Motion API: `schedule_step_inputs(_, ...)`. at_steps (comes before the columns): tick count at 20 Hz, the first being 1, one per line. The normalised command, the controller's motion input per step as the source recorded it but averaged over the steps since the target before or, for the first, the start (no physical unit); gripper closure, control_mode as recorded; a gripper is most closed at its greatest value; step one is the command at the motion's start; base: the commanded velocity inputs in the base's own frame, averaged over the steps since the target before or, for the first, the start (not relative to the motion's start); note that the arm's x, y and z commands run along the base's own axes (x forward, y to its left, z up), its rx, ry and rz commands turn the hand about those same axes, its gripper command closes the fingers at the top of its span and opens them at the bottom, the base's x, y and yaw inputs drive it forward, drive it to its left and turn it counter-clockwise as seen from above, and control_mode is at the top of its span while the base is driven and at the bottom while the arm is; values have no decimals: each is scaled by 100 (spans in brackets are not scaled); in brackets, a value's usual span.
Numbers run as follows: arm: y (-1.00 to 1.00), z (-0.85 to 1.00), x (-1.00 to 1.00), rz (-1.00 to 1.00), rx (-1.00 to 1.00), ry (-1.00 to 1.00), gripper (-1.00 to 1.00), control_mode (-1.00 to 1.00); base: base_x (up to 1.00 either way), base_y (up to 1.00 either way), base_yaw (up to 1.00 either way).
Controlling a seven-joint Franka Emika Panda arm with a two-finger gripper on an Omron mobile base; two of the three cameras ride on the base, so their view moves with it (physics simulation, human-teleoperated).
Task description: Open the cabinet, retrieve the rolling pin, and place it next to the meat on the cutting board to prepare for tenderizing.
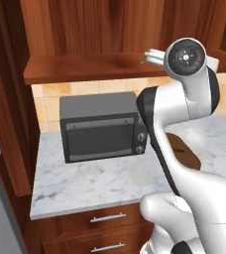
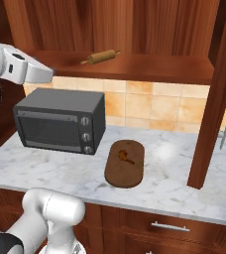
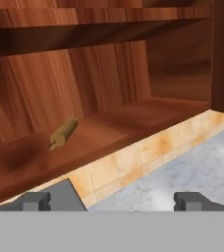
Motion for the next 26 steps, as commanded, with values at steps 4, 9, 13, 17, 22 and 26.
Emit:
schedule_step_inputs(4, 27, 0, 50, -1, 0, 4, -100, -100, 0, 0, 0)
schedule_step_inputs(9, 20, 0, 46, -1, 0, 3, -100, -100, 0, 0, 0)
schedule_step_inputs(13, 17, 0, 48, -1, 0, 0, -100, -100, 0, 0, 0)
schedule_step_inputs(17, 18, 0, 50, 0, 0, 0, -100, -100, 0, 0, 0)
schedule_step_inputs(22, 15, 0, 49, 0, 0, 2, -100, -100, 0, 0, 0)
schedule_step_inputs(26, 4, 0, 50, 0, 0, 2, -100, -100, 0, 0, 0)
